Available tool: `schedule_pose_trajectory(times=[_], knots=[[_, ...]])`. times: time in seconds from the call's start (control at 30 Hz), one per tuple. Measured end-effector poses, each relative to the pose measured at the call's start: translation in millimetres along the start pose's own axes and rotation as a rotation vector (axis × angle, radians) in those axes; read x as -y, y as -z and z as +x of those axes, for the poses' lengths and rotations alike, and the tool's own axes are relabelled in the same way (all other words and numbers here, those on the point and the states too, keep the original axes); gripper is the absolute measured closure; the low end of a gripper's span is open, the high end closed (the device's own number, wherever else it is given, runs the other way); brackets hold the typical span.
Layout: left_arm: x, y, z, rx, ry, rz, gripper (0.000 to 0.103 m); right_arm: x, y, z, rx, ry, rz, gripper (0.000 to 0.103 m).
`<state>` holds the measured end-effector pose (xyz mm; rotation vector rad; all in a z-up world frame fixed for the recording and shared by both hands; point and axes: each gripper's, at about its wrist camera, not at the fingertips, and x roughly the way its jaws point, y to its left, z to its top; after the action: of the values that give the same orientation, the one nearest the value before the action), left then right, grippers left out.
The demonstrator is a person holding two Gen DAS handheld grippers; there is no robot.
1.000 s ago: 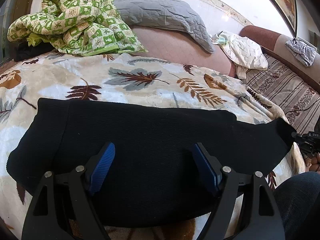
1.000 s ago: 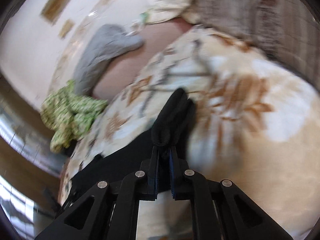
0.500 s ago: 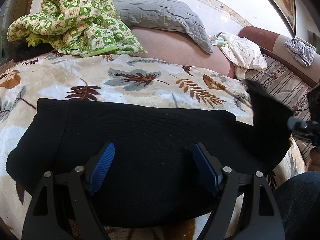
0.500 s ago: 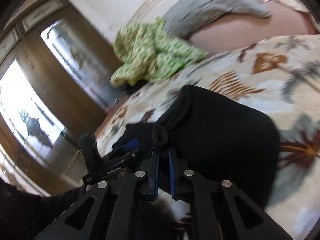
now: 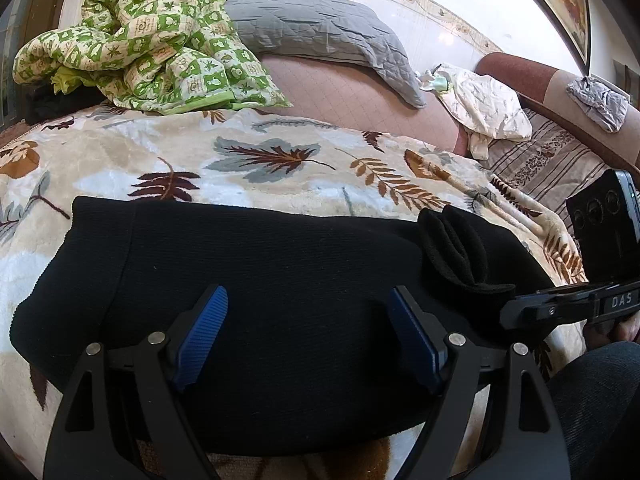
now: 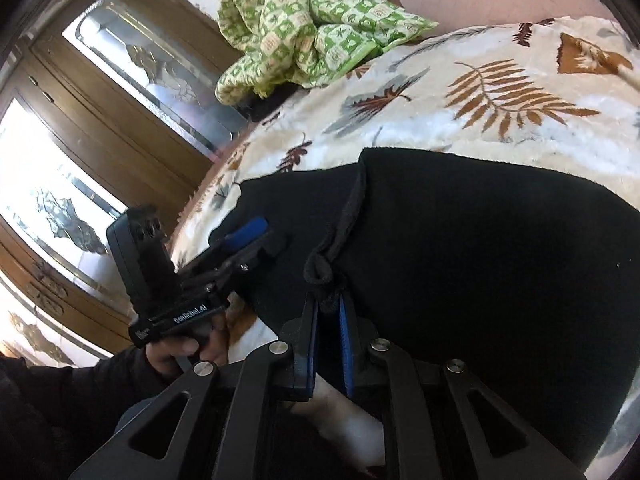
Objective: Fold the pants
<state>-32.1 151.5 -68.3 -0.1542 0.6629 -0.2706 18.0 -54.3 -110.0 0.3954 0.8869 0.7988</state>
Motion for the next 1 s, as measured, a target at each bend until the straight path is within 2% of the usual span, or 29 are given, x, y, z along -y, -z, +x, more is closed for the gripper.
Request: schedule_pose_trajectory(times=[0.07, 0.2, 0.23, 0.27, 0.33, 0.37, 0.4, 0.47, 0.5, 0.53, 0.57, 0.6, 0.63, 0.77, 0.83, 0.9, 1.0], knots=[[2, -2, 2, -0.001, -0.006, 0.008, 0.019, -5, 0, -4, 0.001, -0.013, -0.021, 0.075], [9, -9, 2, -0.041, -0.037, 0.025, 0.019, -12, 5, -49, 0.083, -0.074, -0.042, 0.074], [15, -16, 1, -0.053, -0.027, 0.037, 0.019, -12, 6, -61, 0.108, -0.07, -0.046, 0.068], [19, -19, -3, -0.049, -0.004, 0.04, 0.019, -9, 9, -81, 0.155, -0.044, -0.049, 0.054], [38, -35, -12, -0.007, 0.088, 0.065, 0.019, 4, 15, -110, 0.219, 0.07, -0.029, 0.046], [50, -44, -13, 0.007, 0.149, 0.095, 0.019, 16, 20, -124, 0.244, 0.187, -0.001, 0.047], [59, -49, -13, 0.011, 0.189, 0.117, 0.019, 25, 23, -131, 0.256, 0.256, 0.023, 0.054], [87, -61, -7, 0.008, 0.286, 0.179, 0.021, 37, 28, -139, 0.268, 0.301, 0.057, 0.09], [101, -68, 3, -0.013, 0.338, 0.207, 0.035, 37, 29, -139, 0.268, 0.307, 0.052, 0.095], [109, -71, 11, -0.037, 0.358, 0.216, 0.061, 35, 29, -137, 0.265, 0.318, 0.035, 0.096], [116, -73, 23, -0.08, 0.374, 0.223, 0.073, 30, 28, -132, 0.261, 0.335, 0.003, 0.097], [123, -74, 35, -0.121, 0.375, 0.233, 0.09, 26, 25, -126, 0.255, 0.353, -0.02, 0.098], [128, -72, 51, -0.165, 0.342, 0.254, 0.101, 22, 21, -118, 0.247, 0.383, -0.046, 0.099], [121, -54, 92, -0.288, 0.226, 0.262, 0.102, 26, 3, -96, 0.246, 0.53, -0.071, 0.099], [109, -42, 93, -0.272, 0.258, 0.197, 0.102, 39, -6, -78, 0.214, 0.549, -0.043, 0.1], [103, -33, 90, -0.264, 0.261, 0.165, 0.102, 56, -12, -53, 0.123, 0.56, -0.017, 0.101], [103, -28, 88, -0.252, 0.254, 0.144, 0.102, 64, -16, -41, 0.121, 0.565, -0.014, 0.103]])
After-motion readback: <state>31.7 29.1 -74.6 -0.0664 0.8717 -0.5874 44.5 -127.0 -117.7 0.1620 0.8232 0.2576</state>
